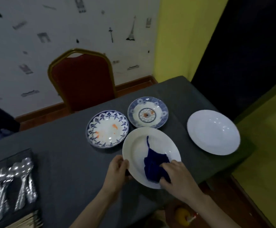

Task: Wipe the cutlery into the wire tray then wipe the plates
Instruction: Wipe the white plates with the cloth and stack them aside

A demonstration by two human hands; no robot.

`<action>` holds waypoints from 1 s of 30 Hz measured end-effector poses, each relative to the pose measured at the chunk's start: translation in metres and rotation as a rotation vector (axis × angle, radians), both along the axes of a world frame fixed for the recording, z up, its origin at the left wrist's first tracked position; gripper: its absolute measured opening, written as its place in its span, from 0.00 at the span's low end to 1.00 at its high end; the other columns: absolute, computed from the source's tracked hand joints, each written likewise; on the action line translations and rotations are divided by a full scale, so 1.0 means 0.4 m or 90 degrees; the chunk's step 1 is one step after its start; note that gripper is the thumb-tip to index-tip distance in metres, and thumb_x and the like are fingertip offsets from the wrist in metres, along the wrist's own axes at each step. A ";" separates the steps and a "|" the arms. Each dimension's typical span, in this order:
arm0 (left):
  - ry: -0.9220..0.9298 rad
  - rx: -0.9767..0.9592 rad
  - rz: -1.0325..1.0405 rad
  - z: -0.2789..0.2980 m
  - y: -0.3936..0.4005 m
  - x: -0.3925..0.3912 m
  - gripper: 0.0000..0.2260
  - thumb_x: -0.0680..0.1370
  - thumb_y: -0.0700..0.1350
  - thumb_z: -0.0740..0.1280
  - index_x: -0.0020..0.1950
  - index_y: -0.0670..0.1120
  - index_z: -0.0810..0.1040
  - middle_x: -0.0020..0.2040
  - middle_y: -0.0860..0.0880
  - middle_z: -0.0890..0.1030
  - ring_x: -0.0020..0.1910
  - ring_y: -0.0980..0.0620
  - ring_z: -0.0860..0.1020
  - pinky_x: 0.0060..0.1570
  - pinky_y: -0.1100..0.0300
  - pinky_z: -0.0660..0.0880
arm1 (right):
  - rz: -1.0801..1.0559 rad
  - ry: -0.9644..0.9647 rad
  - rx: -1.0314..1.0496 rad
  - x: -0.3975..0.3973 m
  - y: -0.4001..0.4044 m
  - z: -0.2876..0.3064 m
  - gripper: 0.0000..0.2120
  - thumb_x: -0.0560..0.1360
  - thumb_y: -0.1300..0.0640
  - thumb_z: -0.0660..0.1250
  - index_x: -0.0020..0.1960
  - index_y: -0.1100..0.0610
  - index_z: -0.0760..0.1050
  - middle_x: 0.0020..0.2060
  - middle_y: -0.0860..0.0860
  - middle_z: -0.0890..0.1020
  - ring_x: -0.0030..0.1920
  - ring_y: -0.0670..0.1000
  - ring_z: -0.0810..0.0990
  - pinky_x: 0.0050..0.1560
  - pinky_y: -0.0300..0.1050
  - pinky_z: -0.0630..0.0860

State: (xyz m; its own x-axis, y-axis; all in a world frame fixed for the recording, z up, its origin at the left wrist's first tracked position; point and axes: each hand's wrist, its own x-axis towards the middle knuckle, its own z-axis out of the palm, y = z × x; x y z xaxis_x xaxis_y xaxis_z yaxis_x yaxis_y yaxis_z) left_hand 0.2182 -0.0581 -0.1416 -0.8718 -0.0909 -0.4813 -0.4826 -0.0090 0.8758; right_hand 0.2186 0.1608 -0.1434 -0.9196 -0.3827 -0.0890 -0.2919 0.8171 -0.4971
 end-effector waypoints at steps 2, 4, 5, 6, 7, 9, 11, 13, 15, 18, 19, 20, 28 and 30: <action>0.007 0.002 -0.026 0.011 0.082 -0.047 0.06 0.82 0.38 0.58 0.53 0.38 0.73 0.43 0.40 0.80 0.40 0.44 0.82 0.37 0.52 0.82 | -0.040 -0.015 -0.023 -0.012 0.069 0.008 0.20 0.69 0.43 0.53 0.53 0.50 0.74 0.43 0.41 0.70 0.45 0.42 0.67 0.48 0.37 0.62; 0.021 0.001 -0.049 0.014 0.161 -0.099 0.06 0.82 0.38 0.58 0.53 0.37 0.73 0.45 0.38 0.80 0.41 0.43 0.82 0.38 0.52 0.82 | -0.065 -0.016 -0.052 -0.033 0.129 0.015 0.23 0.70 0.42 0.52 0.58 0.51 0.73 0.46 0.42 0.72 0.48 0.42 0.67 0.50 0.35 0.62; 0.028 0.004 -0.063 0.014 0.200 -0.126 0.06 0.82 0.38 0.57 0.53 0.37 0.72 0.46 0.37 0.80 0.42 0.42 0.82 0.39 0.51 0.82 | -0.078 -0.014 -0.066 -0.047 0.158 0.018 0.23 0.70 0.42 0.53 0.58 0.51 0.73 0.47 0.43 0.74 0.49 0.42 0.68 0.51 0.35 0.63; 0.035 0.010 -0.078 0.015 0.239 -0.150 0.06 0.83 0.38 0.57 0.55 0.37 0.72 0.48 0.36 0.80 0.43 0.41 0.82 0.40 0.49 0.82 | -0.091 -0.012 -0.078 -0.063 0.185 0.021 0.22 0.71 0.42 0.53 0.59 0.52 0.73 0.48 0.44 0.75 0.49 0.42 0.69 0.51 0.34 0.63; 0.043 0.020 -0.093 0.014 0.279 -0.170 0.07 0.83 0.38 0.57 0.55 0.37 0.72 0.49 0.36 0.80 0.44 0.40 0.83 0.42 0.46 0.82 | -0.108 -0.012 -0.095 -0.079 0.213 0.022 0.22 0.72 0.43 0.54 0.59 0.53 0.73 0.48 0.45 0.76 0.49 0.42 0.70 0.51 0.33 0.64; 0.041 0.046 -0.120 0.009 0.365 -0.201 0.07 0.83 0.38 0.57 0.57 0.37 0.72 0.49 0.37 0.80 0.45 0.40 0.83 0.44 0.42 0.81 | -0.157 -0.025 -0.139 -0.107 0.267 0.024 0.19 0.74 0.45 0.57 0.60 0.53 0.72 0.49 0.46 0.77 0.49 0.42 0.72 0.50 0.31 0.68; 0.010 0.086 -0.125 -0.003 0.434 -0.212 0.07 0.83 0.39 0.57 0.58 0.39 0.72 0.51 0.38 0.81 0.47 0.41 0.83 0.42 0.46 0.82 | -0.231 -0.047 -0.196 -0.127 0.305 0.020 0.16 0.76 0.49 0.61 0.62 0.52 0.71 0.51 0.45 0.77 0.51 0.41 0.73 0.52 0.32 0.71; -0.020 0.118 -0.115 -0.028 0.493 -0.221 0.07 0.83 0.39 0.56 0.58 0.40 0.72 0.53 0.39 0.81 0.48 0.43 0.84 0.42 0.51 0.82 | -0.309 -0.074 -0.251 -0.139 0.347 0.014 0.16 0.77 0.52 0.62 0.63 0.52 0.70 0.53 0.44 0.76 0.53 0.42 0.75 0.55 0.35 0.73; -0.038 0.126 -0.098 -0.057 0.546 -0.241 0.07 0.83 0.39 0.56 0.58 0.40 0.72 0.55 0.39 0.80 0.50 0.42 0.83 0.46 0.48 0.82 | -0.351 -0.078 -0.282 -0.149 0.397 0.006 0.14 0.77 0.55 0.63 0.63 0.52 0.70 0.53 0.44 0.77 0.54 0.42 0.76 0.55 0.37 0.75; -0.058 0.110 -0.082 -0.079 0.590 -0.269 0.08 0.83 0.38 0.55 0.60 0.40 0.70 0.56 0.39 0.79 0.51 0.42 0.82 0.44 0.49 0.83 | -0.368 -0.052 -0.299 -0.154 0.450 -0.003 0.09 0.79 0.57 0.61 0.58 0.54 0.72 0.48 0.45 0.79 0.49 0.43 0.78 0.49 0.37 0.76; -0.060 0.100 -0.082 -0.083 0.600 -0.276 0.08 0.83 0.38 0.55 0.61 0.40 0.69 0.56 0.40 0.78 0.50 0.42 0.82 0.42 0.51 0.83 | -0.371 -0.043 -0.303 -0.155 0.462 -0.007 0.07 0.79 0.57 0.60 0.57 0.54 0.73 0.46 0.46 0.80 0.47 0.43 0.78 0.46 0.37 0.76; -0.061 0.096 -0.082 -0.084 0.609 -0.282 0.09 0.83 0.38 0.55 0.61 0.39 0.69 0.56 0.40 0.78 0.50 0.42 0.82 0.41 0.53 0.83 | -0.376 -0.033 -0.303 -0.157 0.471 -0.014 0.07 0.80 0.57 0.59 0.56 0.54 0.73 0.44 0.47 0.80 0.45 0.43 0.78 0.44 0.37 0.75; -0.017 -0.044 -0.124 -0.139 0.650 -0.314 0.05 0.82 0.40 0.59 0.52 0.42 0.75 0.48 0.40 0.82 0.42 0.45 0.84 0.39 0.53 0.83 | -0.332 -0.008 -0.220 -0.172 0.501 -0.043 0.12 0.80 0.53 0.57 0.62 0.49 0.70 0.51 0.43 0.77 0.53 0.43 0.73 0.54 0.43 0.72; 0.035 -0.164 -0.170 -0.151 0.651 -0.323 0.06 0.82 0.42 0.61 0.48 0.42 0.75 0.40 0.42 0.83 0.31 0.47 0.83 0.31 0.56 0.82 | -0.334 -0.008 -0.230 -0.173 0.504 -0.044 0.13 0.79 0.52 0.57 0.62 0.48 0.70 0.51 0.43 0.77 0.53 0.43 0.72 0.54 0.44 0.72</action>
